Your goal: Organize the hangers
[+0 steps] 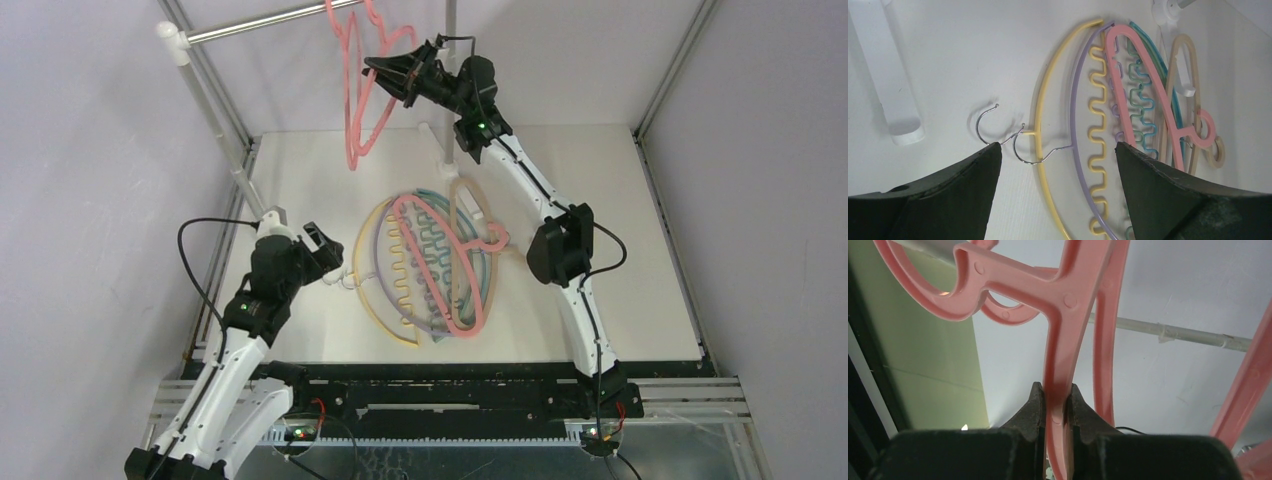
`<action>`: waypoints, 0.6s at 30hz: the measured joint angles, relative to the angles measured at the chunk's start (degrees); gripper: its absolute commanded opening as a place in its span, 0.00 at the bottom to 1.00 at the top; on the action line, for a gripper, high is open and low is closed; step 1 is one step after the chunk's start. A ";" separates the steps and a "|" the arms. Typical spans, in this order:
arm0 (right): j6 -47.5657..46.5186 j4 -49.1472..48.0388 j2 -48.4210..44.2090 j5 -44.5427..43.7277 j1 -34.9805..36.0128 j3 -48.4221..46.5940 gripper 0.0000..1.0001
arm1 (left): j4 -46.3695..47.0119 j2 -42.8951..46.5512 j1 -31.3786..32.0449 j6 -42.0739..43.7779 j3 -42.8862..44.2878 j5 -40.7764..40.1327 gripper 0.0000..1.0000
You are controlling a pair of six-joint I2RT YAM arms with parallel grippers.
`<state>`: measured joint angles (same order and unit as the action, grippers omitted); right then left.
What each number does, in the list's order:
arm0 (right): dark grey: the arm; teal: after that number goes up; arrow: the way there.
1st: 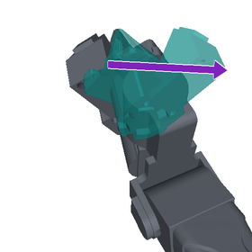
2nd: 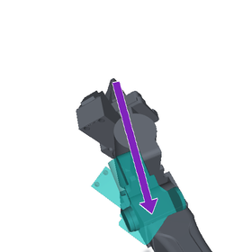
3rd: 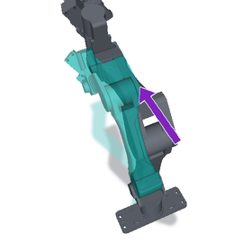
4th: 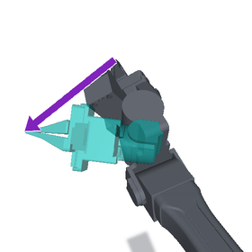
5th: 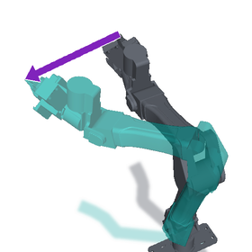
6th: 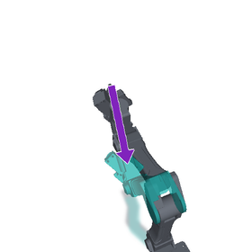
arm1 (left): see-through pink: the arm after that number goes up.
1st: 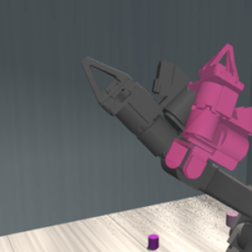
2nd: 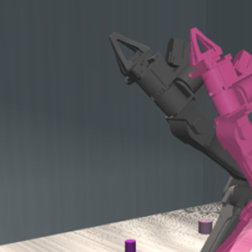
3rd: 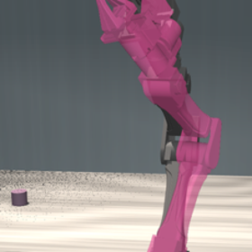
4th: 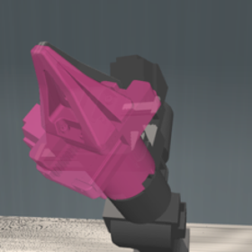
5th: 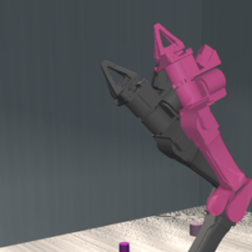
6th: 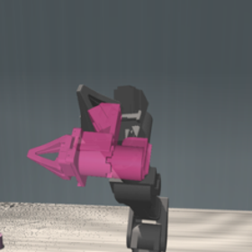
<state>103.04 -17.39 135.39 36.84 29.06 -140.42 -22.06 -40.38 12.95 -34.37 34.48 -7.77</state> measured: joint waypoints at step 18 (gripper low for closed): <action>0.00 0.96 0.00 0.24 -2.32 -0.66 0.99 | -0.42 -0.50 -0.33 0.35 0.00 -0.20 0.89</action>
<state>103.04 -16.43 135.39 37.08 26.74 -141.08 -22.48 -40.88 12.62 -34.02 34.48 -7.97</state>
